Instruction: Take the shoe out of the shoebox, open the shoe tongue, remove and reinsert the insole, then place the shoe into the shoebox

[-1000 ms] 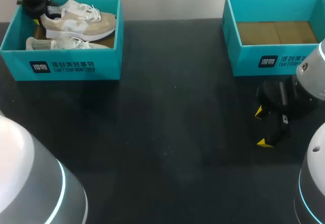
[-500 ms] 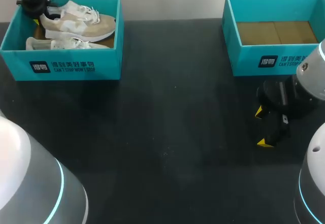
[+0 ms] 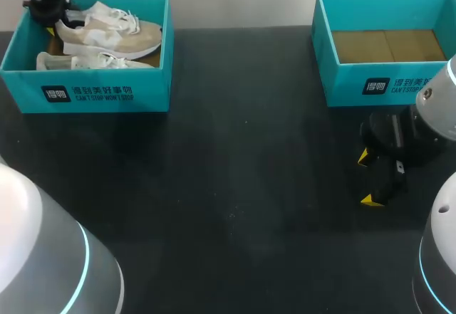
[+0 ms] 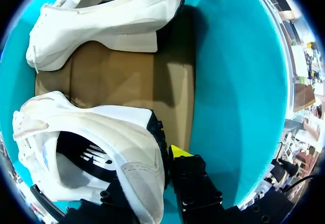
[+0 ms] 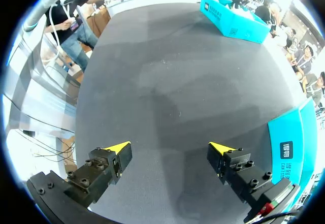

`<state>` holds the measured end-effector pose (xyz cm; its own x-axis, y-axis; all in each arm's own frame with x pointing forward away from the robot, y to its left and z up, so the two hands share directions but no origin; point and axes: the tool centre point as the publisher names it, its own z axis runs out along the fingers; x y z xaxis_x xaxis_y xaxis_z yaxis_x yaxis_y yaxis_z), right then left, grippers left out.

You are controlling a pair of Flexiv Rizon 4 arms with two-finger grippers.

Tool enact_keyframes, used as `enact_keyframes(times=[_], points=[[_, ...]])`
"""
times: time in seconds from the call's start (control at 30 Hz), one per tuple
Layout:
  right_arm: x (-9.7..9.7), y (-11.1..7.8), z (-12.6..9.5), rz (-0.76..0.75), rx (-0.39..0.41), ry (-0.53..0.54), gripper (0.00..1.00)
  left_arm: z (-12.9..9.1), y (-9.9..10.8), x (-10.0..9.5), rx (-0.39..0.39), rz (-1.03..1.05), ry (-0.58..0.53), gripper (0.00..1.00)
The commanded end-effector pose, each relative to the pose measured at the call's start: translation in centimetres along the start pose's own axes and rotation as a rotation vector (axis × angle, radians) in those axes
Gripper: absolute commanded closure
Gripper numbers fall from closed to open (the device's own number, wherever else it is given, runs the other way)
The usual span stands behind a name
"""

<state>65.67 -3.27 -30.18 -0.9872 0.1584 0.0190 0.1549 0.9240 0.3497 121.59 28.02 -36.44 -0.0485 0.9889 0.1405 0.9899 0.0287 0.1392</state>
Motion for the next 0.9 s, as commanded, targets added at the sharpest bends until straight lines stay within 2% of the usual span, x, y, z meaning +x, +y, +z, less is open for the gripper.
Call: enact_keyframes(times=[0.03, 0.27, 0.83, 0.9], points=[[0.1, 0.0, 0.1, 0.001, 0.002, -0.003, 0.0, 0.3, 0.6, 0.1, 0.007, -0.002, 0.002, 1.0], [0.1, 0.0, 0.1, 0.001, 0.002, -0.003, 0.0, 0.5, 0.7, 0.8, 0.013, -0.011, 0.005, 1.0], [0.1, 0.0, 0.1, 0.001, 0.002, -0.003, 0.0, 2.0, 0.7, 0.7, 0.076, -0.004, 0.001, 1.0], [0.1, 0.0, 0.1, 0.001, 0.002, -0.003, 0.0, 2.1, 0.7, 0.7, 0.079, -0.004, 0.0, 0.73]])
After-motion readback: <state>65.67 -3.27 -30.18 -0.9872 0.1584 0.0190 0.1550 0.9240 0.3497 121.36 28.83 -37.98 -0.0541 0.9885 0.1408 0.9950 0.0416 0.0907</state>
